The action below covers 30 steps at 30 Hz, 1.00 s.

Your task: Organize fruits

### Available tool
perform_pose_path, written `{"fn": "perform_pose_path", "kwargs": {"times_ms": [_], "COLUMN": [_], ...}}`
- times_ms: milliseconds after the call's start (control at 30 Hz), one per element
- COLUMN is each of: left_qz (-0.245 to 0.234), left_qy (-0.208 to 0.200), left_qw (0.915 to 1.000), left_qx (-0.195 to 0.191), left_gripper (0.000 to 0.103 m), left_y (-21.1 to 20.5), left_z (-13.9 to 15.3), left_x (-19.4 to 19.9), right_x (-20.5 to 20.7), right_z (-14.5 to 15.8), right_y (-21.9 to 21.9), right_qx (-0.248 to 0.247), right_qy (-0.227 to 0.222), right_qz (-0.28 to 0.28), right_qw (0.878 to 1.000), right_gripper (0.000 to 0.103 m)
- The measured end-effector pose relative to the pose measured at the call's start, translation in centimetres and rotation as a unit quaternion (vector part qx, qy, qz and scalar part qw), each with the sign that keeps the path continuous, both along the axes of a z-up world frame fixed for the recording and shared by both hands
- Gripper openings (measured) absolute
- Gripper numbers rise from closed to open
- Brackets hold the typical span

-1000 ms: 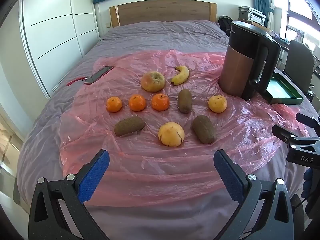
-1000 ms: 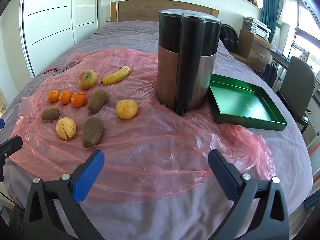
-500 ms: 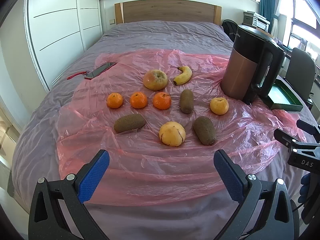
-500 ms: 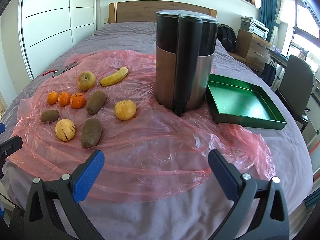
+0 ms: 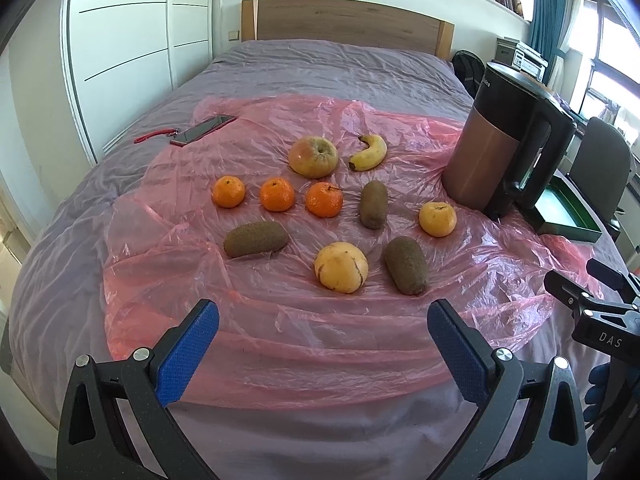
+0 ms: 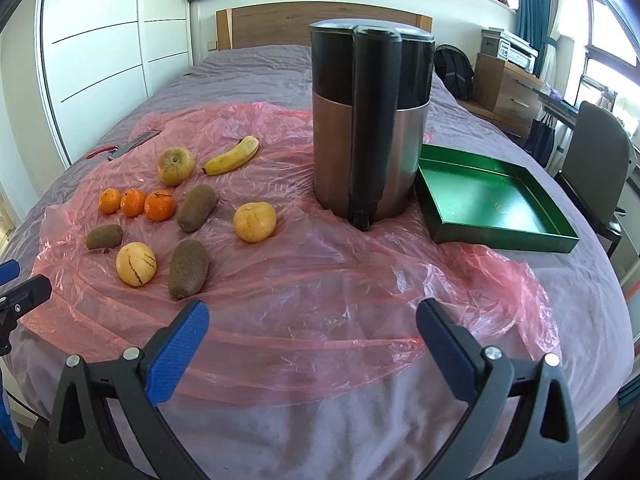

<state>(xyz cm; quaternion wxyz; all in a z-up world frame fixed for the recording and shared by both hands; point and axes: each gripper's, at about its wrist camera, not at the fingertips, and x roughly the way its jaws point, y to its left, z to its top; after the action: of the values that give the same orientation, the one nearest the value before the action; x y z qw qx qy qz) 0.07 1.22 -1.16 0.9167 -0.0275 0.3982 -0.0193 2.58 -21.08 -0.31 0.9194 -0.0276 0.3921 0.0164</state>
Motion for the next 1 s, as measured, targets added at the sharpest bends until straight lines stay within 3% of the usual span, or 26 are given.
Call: {"fn": "perform_pose_path", "kwargs": {"times_ms": [1000], "left_qz": [-0.004], "left_qy": [0.005], "left_qw": [0.9999], "left_qx": [0.010], "left_gripper": [0.102], "left_y": [0.04], "left_z": [-0.44], "left_x": [0.08], "right_x": [-0.05], "right_z": [0.02], "right_y": [0.10], "right_qx": [-0.001], "right_qy": [-0.020], "right_qz": [-0.008], "right_qw": [1.000], "right_gripper": [0.103]}}
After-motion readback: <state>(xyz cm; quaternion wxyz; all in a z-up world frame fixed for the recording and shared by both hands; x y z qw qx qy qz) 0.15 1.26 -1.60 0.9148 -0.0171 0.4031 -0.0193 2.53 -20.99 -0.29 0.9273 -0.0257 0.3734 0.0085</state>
